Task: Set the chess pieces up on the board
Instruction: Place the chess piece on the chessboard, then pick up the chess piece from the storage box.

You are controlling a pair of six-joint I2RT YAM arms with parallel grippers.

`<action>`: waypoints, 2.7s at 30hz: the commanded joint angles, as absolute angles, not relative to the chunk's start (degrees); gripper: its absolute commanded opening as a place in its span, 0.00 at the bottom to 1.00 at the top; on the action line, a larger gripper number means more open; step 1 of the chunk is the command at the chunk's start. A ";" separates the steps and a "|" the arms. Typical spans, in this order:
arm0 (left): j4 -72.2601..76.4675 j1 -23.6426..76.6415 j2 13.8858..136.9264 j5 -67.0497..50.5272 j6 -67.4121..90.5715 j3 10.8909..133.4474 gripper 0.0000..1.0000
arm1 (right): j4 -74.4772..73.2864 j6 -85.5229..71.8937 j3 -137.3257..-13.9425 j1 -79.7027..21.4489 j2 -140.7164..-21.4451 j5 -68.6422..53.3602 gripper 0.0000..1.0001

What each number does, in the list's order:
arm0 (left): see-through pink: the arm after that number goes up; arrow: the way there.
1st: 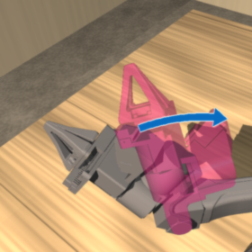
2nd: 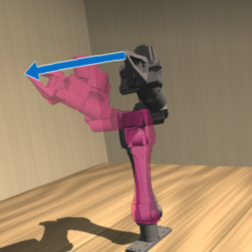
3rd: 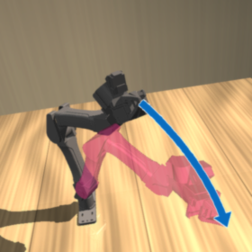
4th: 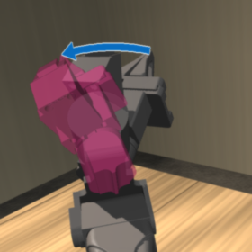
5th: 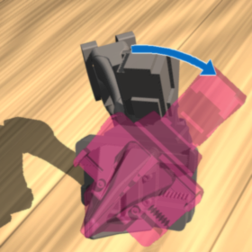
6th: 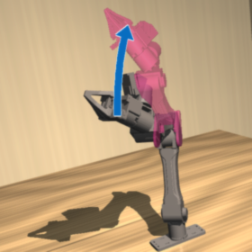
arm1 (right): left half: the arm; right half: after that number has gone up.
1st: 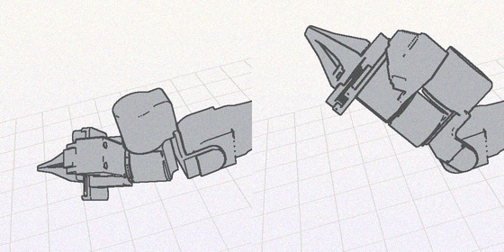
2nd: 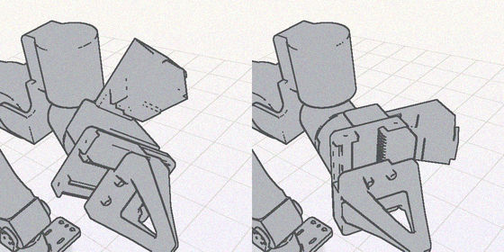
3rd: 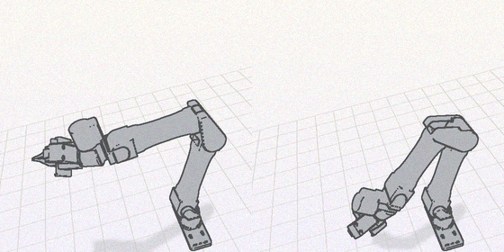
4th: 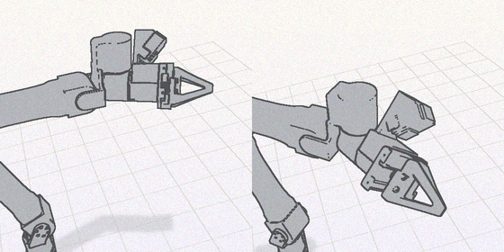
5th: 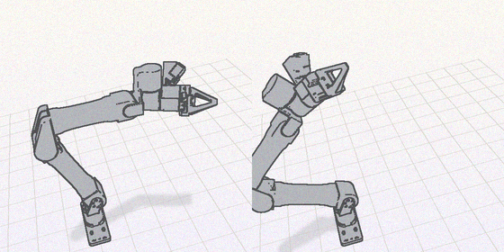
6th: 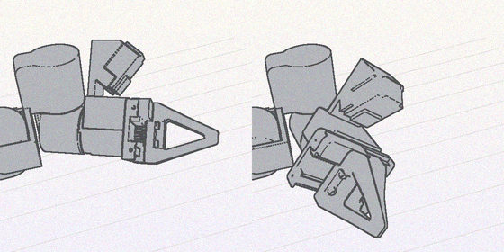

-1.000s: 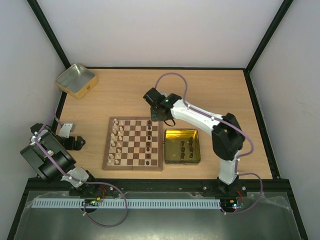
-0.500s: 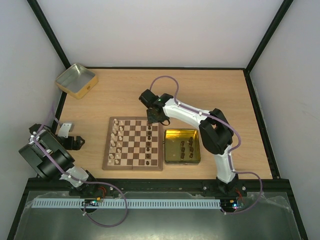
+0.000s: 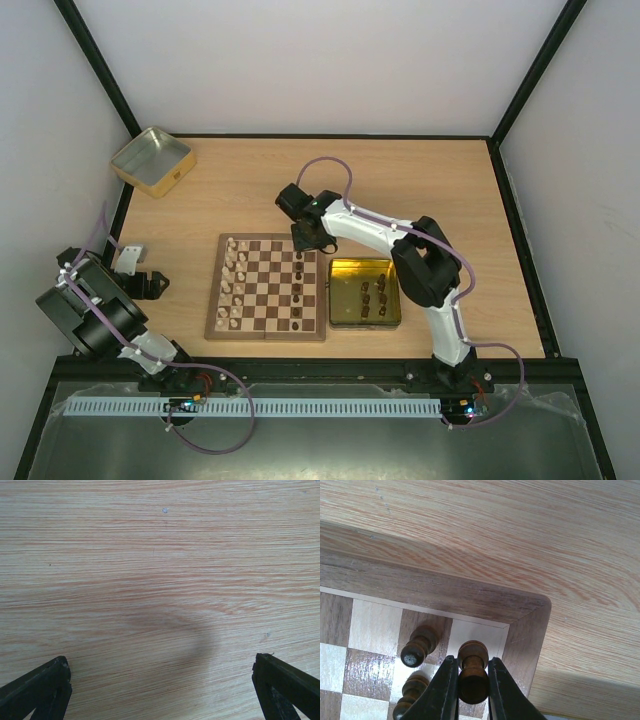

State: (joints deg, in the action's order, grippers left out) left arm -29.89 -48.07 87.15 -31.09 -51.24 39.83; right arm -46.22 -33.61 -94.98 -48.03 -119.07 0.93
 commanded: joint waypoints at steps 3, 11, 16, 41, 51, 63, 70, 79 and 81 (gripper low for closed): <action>-33.31 -48.26 91.80 -26.01 -50.14 37.09 0.99 | -46.76 -32.82 -94.91 -48.49 -120.31 1.11 0.11; -33.12 -48.25 92.04 -25.99 -50.19 36.89 0.99 | -45.60 -33.13 -93.48 -48.49 -120.64 0.64 0.11; -32.88 -48.25 92.10 -25.79 -50.30 36.66 0.99 | -45.49 -33.17 -93.60 -48.44 -121.09 1.17 0.15; -33.33 -48.25 91.90 -25.58 -50.76 36.71 0.99 | -47.61 -34.18 -99.40 -47.57 -120.25 5.28 0.32; -34.13 -48.27 91.40 -25.50 -50.94 36.61 0.99 | -48.76 -35.99 -96.82 -45.23 -111.46 12.13 0.32; -35.12 -47.84 90.28 -24.98 -50.42 37.09 0.99 | -43.58 -46.56 -60.18 -45.18 -81.78 8.80 0.32; -33.90 -46.78 89.88 -24.63 -48.37 36.61 0.99 | -36.19 -49.55 -48.81 -45.63 -74.09 4.35 0.32; -33.58 -46.76 88.59 -23.14 -48.52 35.17 0.99 | -31.65 -50.71 -43.35 -48.25 -75.05 3.22 0.31; -33.34 -46.76 88.51 -22.96 -48.35 34.92 0.99 | -31.36 -50.57 -43.13 -48.63 -75.67 3.16 0.31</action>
State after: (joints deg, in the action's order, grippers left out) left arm -27.53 -46.83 85.84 -29.02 -50.52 38.79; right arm -34.20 -49.43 -44.03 -47.70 -74.87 3.14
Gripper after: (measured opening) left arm 0.990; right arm 0.311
